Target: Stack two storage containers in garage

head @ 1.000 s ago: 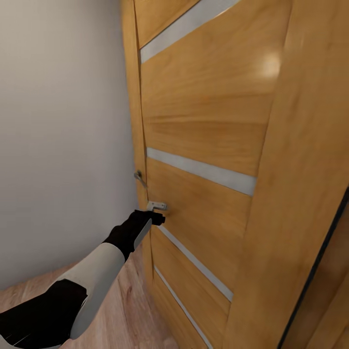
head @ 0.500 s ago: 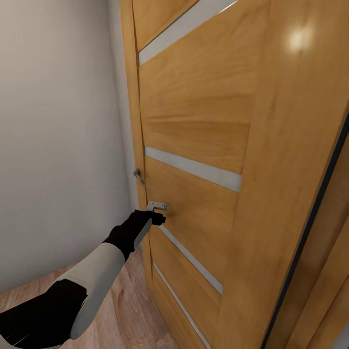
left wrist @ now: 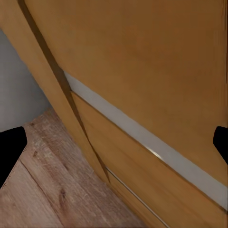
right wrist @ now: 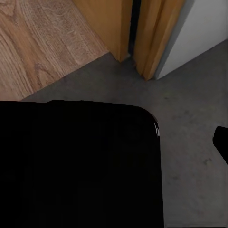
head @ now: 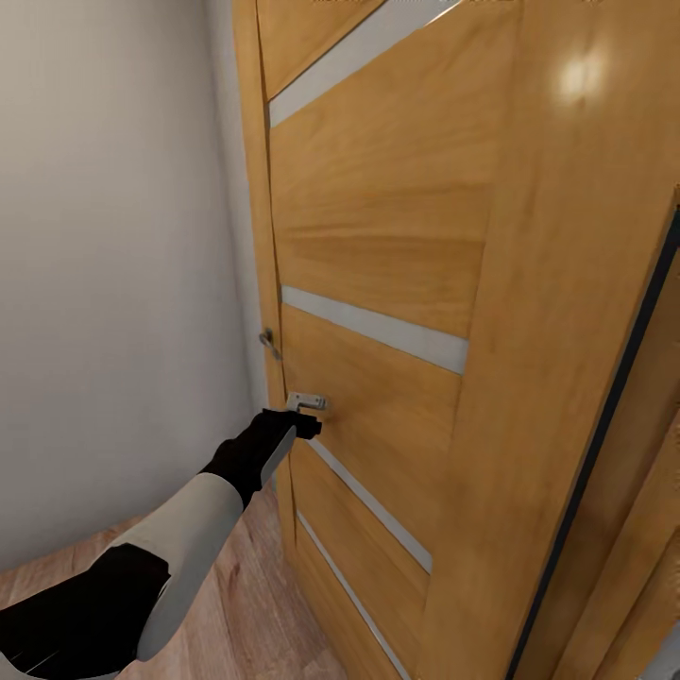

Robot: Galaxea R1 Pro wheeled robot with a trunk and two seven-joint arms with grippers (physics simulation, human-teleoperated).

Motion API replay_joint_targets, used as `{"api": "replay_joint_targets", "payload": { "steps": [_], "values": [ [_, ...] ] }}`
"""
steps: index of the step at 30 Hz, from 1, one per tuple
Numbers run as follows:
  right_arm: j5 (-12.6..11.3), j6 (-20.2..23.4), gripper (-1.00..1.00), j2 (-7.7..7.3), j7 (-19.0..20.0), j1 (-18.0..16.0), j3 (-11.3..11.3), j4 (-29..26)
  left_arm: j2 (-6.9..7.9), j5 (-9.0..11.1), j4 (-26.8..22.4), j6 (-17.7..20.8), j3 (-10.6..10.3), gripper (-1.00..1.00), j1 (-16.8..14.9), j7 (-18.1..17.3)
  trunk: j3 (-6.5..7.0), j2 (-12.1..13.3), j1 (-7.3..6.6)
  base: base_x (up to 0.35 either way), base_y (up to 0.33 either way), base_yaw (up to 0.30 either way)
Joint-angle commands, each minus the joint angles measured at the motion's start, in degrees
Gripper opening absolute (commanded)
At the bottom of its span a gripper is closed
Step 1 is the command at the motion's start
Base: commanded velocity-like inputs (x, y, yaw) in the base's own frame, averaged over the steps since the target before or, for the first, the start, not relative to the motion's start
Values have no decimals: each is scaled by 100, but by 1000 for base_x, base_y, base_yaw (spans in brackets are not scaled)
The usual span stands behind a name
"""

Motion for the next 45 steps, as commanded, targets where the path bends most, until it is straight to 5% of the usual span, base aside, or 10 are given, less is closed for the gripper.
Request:
{"api": "replay_joint_targets", "payload": {
  "steps": [1, 45],
  "values": [
    [16, -20, 100, -1, 0, -3, -6, 7, -3, 280, -11, 3, -38, 100, 0, 8, -6, -3, 0, 0, 0, -167],
    [18, -20, 100, -1, 8, -3, -6, 7, -3, 280, 167, -8, -48, 100, 0, 5, -6, -3, 0, 0, 0, -29]
  ]
}}
